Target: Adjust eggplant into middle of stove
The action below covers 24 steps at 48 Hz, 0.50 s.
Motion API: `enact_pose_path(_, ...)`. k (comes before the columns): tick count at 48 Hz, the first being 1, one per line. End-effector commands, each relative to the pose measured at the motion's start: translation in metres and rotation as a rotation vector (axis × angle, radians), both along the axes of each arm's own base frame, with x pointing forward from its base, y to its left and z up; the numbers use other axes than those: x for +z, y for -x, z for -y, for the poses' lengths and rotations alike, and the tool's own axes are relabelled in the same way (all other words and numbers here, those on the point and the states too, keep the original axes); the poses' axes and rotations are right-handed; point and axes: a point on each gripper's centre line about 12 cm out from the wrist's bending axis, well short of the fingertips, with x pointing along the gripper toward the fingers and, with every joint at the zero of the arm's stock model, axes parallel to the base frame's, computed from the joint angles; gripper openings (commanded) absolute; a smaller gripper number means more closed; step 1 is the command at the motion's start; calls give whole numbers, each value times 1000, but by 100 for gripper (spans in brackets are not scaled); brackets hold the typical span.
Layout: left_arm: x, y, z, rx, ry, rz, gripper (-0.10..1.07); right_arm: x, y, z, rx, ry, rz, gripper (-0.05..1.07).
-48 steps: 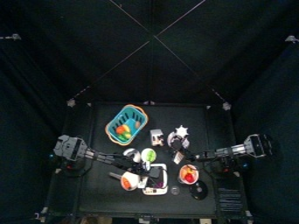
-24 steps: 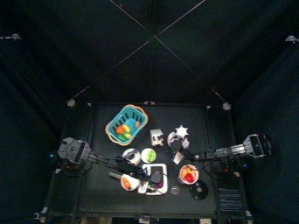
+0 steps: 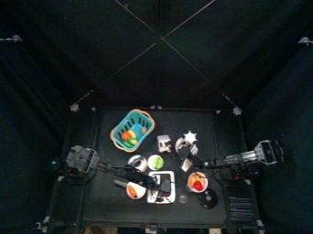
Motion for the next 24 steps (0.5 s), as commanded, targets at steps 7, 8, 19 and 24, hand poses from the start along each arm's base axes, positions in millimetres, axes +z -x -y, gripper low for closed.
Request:
enact_pose_path(7, 8, -12, -7, 30, 7, 48, 97, 9, -5, 0, 0, 0, 31, 91)
enact_pose_path(8, 8, -13, -7, 31, 5, 50, 97, 9, -5, 0, 2, 0, 30, 91)
enact_pose_path(19, 8, -15, -15, 53, 5, 60, 96, 9, -5, 0, 1, -2, 29, 91)
enact_pose_path(24, 8, -16, -16, 56, 3, 68, 96, 9, -5, 0, 2, 0, 31, 91)
